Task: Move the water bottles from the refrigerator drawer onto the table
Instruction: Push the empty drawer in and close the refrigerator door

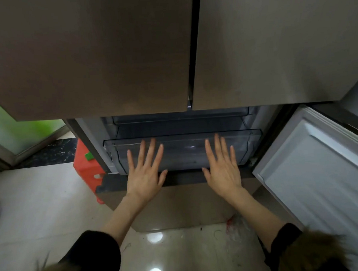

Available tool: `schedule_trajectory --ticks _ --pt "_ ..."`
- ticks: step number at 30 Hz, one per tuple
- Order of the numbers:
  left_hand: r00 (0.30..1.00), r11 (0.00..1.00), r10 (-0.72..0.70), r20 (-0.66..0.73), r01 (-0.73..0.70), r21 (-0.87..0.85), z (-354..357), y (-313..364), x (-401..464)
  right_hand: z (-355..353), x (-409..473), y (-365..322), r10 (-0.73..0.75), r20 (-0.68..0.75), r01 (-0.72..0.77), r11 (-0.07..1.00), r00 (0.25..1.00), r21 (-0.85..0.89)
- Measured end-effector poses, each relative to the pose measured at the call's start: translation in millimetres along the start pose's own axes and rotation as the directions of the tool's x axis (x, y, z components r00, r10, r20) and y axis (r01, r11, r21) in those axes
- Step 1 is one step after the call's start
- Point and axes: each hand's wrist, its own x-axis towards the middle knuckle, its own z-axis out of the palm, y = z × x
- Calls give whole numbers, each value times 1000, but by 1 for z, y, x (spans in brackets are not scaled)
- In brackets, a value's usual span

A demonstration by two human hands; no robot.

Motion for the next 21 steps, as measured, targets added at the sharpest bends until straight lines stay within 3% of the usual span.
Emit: schedule_trajectory --ticks 9,21 --pt "995 998 -67 74 66 24 17 0 0 16 5 -1 23 46 -24 999 999 30" --pt "974 997 -56 221 68 -45 10 -13 57 13 65 14 -9 109 10 1000 994 -9"
